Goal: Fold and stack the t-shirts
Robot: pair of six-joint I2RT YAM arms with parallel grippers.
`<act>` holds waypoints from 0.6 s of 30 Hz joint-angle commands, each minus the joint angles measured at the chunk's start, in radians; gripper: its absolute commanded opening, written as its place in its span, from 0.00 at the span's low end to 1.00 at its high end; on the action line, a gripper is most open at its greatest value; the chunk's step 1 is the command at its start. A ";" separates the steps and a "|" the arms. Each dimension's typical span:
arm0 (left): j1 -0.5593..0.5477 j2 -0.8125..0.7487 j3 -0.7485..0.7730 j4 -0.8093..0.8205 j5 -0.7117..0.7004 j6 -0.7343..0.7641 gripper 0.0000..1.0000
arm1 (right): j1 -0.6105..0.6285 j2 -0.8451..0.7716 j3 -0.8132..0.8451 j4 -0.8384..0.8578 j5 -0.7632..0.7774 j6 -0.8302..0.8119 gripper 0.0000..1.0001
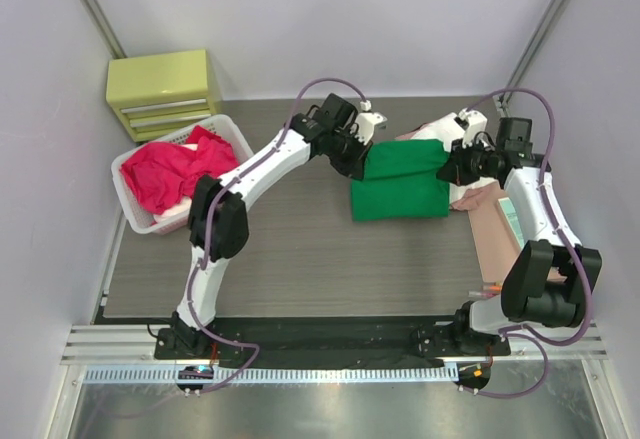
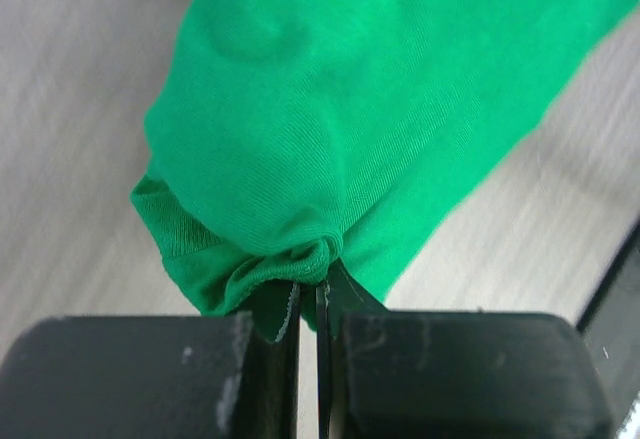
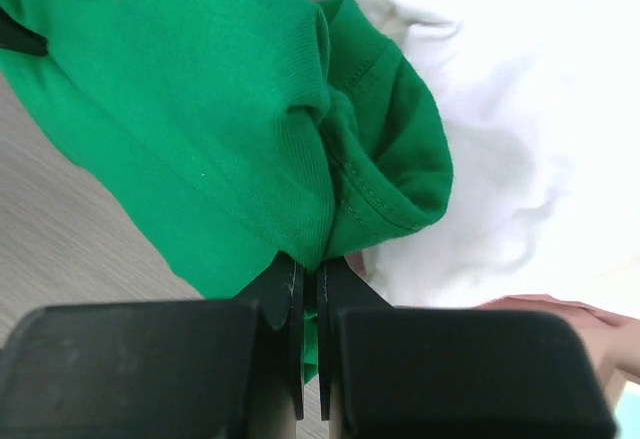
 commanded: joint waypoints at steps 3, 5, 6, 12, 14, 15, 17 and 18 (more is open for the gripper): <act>0.034 -0.276 -0.320 0.049 -0.075 0.025 0.00 | 0.112 -0.009 -0.036 0.065 0.093 -0.027 0.01; 0.045 -0.323 -0.435 0.065 -0.090 0.031 0.00 | 0.198 0.000 -0.064 0.098 0.123 -0.006 0.01; 0.051 -0.366 -0.472 0.063 -0.093 0.032 0.00 | 0.244 0.003 -0.068 0.109 0.139 0.000 0.01; 0.145 -0.534 -0.728 0.082 -0.096 0.028 0.00 | 0.489 0.083 -0.062 0.196 0.203 0.071 0.01; 0.178 -0.598 -0.788 0.098 -0.110 0.029 0.00 | 0.569 0.126 -0.038 0.207 0.225 0.086 0.01; 0.186 -0.612 -0.810 0.094 -0.119 0.035 0.00 | 0.594 0.143 -0.026 0.216 0.226 0.092 0.01; 0.200 -0.649 -0.863 0.063 -0.133 0.054 0.00 | 0.659 0.204 0.010 0.218 0.238 0.100 0.01; 0.201 -0.663 -0.882 0.056 -0.139 0.055 0.00 | 0.680 0.222 0.019 0.229 0.241 0.102 0.01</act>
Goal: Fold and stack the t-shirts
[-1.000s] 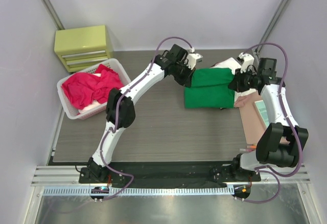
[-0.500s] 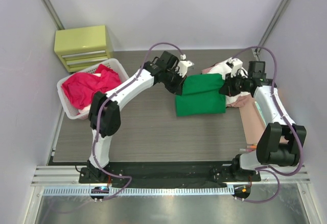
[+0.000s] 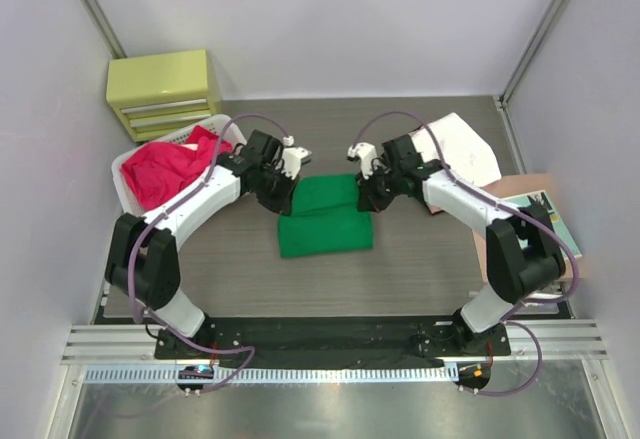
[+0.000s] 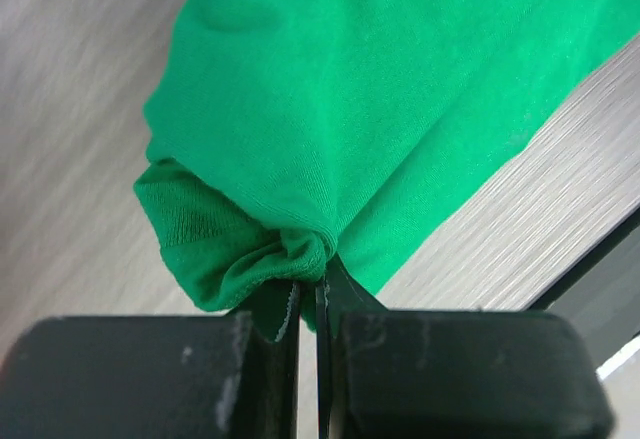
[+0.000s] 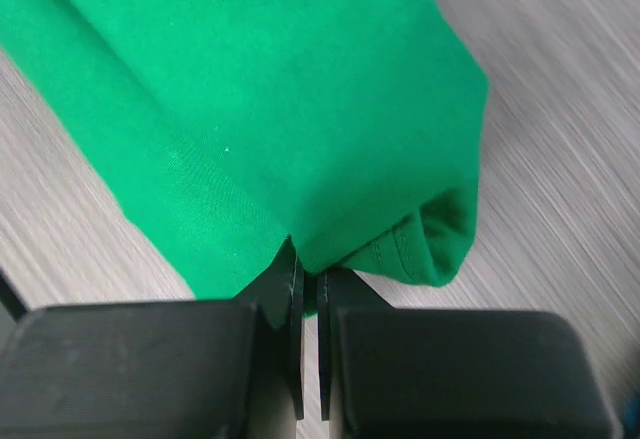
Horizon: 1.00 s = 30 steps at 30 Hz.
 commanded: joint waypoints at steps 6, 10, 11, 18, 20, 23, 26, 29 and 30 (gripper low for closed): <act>0.064 -0.198 -0.164 -0.038 -0.061 0.038 0.00 | 0.210 0.211 0.149 0.122 0.088 0.052 0.01; 0.090 -0.218 -0.207 -0.049 -0.086 0.049 0.00 | 0.245 0.265 0.181 0.142 0.084 0.065 0.01; 0.099 -0.219 -0.211 -0.047 -0.086 0.052 0.00 | 0.255 0.268 0.184 0.148 0.085 0.065 0.01; 0.220 -0.172 -0.244 -0.053 -0.081 0.088 0.00 | 0.318 0.291 0.244 0.134 0.091 0.060 0.01; 0.243 -0.155 -0.249 -0.056 -0.077 0.098 0.00 | 0.325 0.314 0.282 0.119 0.088 0.060 0.01; 0.254 -0.141 -0.252 -0.067 -0.066 0.098 0.00 | 0.325 0.333 0.311 0.106 0.084 0.060 0.11; 0.254 -0.153 -0.258 -0.063 -0.075 0.102 0.00 | 0.325 0.308 0.285 0.119 0.096 0.060 0.28; 0.269 -0.156 -0.257 -0.076 -0.092 0.111 0.00 | 0.325 0.247 0.222 0.134 0.139 0.043 0.49; 0.272 -0.155 -0.258 -0.079 -0.097 0.110 0.03 | 0.324 0.230 0.193 0.134 0.149 0.042 0.61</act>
